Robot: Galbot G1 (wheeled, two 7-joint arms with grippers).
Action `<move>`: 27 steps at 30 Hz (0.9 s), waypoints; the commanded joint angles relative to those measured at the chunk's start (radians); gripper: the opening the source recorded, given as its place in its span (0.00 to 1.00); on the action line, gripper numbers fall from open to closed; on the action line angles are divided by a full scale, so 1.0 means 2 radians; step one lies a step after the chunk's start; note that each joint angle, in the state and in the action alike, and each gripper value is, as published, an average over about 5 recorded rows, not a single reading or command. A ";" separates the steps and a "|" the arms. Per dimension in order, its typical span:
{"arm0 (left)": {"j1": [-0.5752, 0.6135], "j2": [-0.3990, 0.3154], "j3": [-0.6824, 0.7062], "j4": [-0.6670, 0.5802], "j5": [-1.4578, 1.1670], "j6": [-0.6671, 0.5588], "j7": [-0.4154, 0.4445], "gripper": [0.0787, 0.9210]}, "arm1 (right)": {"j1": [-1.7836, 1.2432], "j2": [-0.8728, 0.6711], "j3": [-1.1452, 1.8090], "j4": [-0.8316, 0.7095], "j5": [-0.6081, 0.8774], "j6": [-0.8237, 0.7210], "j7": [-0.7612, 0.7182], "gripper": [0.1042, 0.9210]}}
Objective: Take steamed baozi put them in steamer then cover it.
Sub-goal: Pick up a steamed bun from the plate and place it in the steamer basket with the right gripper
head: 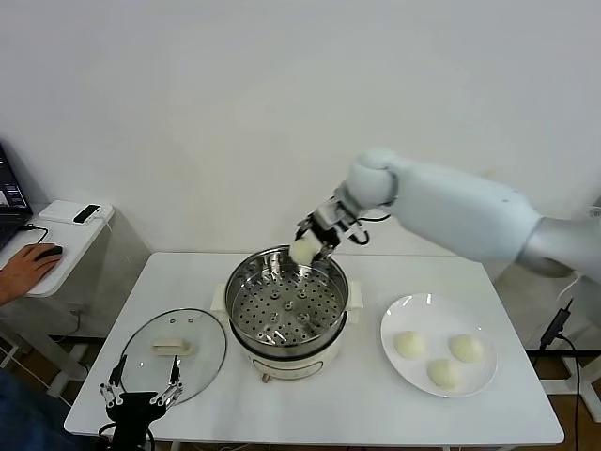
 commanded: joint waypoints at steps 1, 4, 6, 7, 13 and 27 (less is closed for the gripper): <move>0.003 -0.001 -0.004 -0.002 -0.002 0.000 0.000 0.88 | -0.006 0.090 -0.052 -0.045 -0.071 0.077 0.011 0.59; 0.003 -0.003 -0.004 -0.002 -0.001 0.000 0.000 0.88 | -0.018 0.101 -0.051 -0.073 -0.106 0.105 0.019 0.59; 0.003 -0.004 -0.004 -0.002 -0.001 0.000 0.000 0.88 | -0.025 0.107 -0.048 -0.090 -0.128 0.120 0.024 0.59; 0.002 -0.004 -0.004 -0.002 -0.002 0.000 0.000 0.88 | -0.028 0.109 -0.046 -0.096 -0.137 0.126 0.025 0.59; -0.001 -0.004 -0.002 -0.002 -0.002 0.000 0.000 0.88 | -0.040 0.112 -0.043 -0.112 -0.173 0.148 0.033 0.59; -0.009 -0.004 -0.002 -0.002 -0.004 0.004 0.000 0.88 | -0.036 0.107 -0.033 -0.118 -0.164 0.159 0.043 0.71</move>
